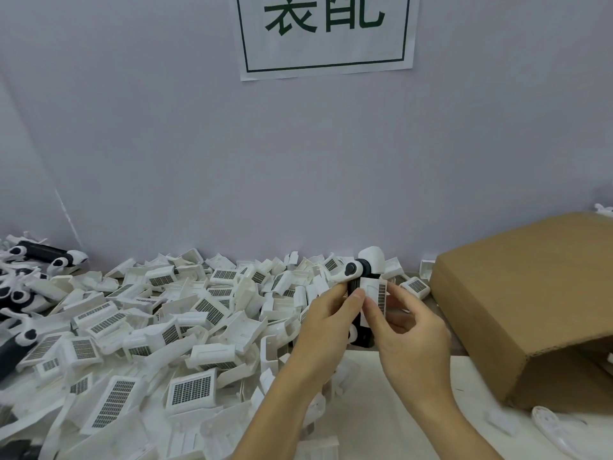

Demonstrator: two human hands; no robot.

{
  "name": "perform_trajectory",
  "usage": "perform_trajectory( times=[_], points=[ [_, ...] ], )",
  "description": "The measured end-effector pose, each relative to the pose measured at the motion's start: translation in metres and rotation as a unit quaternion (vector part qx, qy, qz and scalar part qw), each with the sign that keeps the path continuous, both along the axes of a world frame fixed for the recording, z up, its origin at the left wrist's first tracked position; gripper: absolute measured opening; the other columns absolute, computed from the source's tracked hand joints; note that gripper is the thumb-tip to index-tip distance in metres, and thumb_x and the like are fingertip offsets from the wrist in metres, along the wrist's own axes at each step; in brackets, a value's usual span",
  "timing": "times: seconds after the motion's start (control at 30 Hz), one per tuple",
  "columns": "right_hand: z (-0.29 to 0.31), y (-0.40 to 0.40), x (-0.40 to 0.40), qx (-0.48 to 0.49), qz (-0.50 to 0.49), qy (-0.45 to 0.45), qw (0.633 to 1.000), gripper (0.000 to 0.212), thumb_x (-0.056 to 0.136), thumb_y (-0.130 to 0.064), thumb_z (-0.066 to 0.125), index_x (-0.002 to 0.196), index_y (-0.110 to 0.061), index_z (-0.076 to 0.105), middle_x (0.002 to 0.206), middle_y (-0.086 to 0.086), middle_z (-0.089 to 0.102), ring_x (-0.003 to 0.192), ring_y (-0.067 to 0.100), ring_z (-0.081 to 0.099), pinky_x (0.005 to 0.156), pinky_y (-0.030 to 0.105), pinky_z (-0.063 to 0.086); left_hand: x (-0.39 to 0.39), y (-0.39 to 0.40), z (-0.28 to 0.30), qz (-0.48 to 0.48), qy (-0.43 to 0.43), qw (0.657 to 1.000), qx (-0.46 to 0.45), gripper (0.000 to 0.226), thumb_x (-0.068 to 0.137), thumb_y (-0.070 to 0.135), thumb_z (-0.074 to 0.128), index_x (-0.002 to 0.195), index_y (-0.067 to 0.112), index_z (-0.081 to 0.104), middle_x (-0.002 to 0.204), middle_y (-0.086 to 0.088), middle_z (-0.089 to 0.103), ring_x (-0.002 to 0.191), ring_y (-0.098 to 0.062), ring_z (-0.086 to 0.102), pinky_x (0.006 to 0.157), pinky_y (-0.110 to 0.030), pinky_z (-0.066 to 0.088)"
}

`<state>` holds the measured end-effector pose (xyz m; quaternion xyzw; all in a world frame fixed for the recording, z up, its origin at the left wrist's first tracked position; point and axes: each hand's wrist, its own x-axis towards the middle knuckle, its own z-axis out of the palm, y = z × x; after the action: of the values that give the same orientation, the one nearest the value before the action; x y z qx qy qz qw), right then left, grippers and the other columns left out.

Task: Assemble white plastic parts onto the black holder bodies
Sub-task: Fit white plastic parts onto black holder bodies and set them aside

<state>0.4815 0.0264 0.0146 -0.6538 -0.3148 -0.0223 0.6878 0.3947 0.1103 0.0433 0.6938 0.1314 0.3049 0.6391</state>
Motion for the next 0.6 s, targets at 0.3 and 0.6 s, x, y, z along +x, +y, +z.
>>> perform_trajectory(
  times=[0.3,0.6],
  points=[
    [0.0043,-0.0023,-0.0032,-0.043,-0.012,-0.088,0.995,0.048,0.084,-0.053,0.066,0.121,-0.021,0.071,0.101,-0.011,0.071,0.094,0.006,0.068,0.084,0.036,0.058,-0.0004,0.0033,-0.0015,-0.007,-0.029,0.999,-0.024,0.022,0.103,0.022,0.055,0.116,0.021,0.074,0.108,0.002,0.078,0.104,-0.011,0.072,0.082,-0.016,0.054],
    [0.0014,0.0001,-0.0066,-0.015,0.11,-0.021,0.994,0.021,0.095,-0.031,0.065,0.1,-0.05,0.071,0.1,-0.012,0.074,0.096,0.007,0.07,0.08,0.026,0.059,0.0017,0.0061,-0.0051,0.028,-0.007,0.998,-0.053,0.017,0.098,0.03,0.064,0.11,0.023,0.075,0.097,-0.001,0.079,0.089,-0.017,0.077,0.067,-0.021,0.059]
  ],
)
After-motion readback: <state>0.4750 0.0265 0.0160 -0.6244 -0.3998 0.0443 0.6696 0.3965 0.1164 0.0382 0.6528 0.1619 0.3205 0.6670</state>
